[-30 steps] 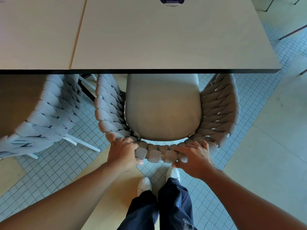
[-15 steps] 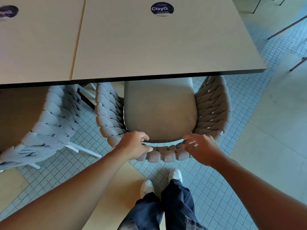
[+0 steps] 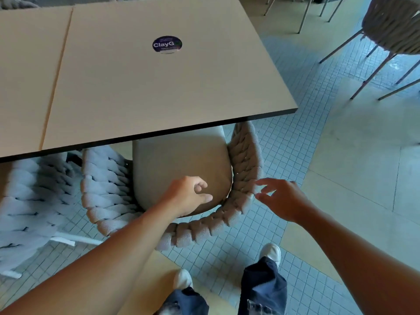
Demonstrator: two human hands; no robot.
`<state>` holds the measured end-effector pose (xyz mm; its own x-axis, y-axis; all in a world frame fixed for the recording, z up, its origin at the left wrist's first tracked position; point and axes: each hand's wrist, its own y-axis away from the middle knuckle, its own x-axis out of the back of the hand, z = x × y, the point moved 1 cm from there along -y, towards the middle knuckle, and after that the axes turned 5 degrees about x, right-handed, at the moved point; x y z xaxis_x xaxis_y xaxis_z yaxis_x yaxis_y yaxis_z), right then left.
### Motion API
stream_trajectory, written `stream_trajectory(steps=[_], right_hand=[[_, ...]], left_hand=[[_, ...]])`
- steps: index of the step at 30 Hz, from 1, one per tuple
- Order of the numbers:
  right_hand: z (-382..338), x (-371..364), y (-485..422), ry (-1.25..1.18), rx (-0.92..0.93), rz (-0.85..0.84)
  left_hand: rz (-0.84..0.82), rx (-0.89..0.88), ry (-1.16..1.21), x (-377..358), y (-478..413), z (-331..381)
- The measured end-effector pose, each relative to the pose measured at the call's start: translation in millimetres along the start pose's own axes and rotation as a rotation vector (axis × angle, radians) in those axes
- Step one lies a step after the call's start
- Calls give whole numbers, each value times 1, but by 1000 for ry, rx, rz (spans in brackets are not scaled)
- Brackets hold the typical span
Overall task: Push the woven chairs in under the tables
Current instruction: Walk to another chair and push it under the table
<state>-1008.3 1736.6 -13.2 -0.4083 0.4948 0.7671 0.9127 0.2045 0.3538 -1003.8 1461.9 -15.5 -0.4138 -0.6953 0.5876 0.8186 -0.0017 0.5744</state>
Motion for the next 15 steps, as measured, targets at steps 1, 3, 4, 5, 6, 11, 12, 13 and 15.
stream_trajectory(steps=[1,3,4,5,6,11,12,13,15], right_hand=[[13,10,-4,-8,-3,-3],[40,29,-11,-31,1,-2],[51,39,-15,-40,4,5],[63,48,-19,-49,5,5],[81,63,-24,-52,4,-1],[146,121,-43,-62,10,-39],[157,132,-46,-58,12,-40],[166,142,-50,-58,15,-38],[184,165,-60,-46,16,-44]], left_hand=[[0,-6,3,-7,-6,15],[9,-12,16,-22,-18,43],[10,-10,19,-29,-24,56],[10,-7,16,-36,-29,69],[19,-4,20,-46,-37,89],[70,9,63,-77,-62,168],[71,8,82,-81,-66,180],[65,2,107,-85,-70,192],[59,-3,144,-92,-80,215]])
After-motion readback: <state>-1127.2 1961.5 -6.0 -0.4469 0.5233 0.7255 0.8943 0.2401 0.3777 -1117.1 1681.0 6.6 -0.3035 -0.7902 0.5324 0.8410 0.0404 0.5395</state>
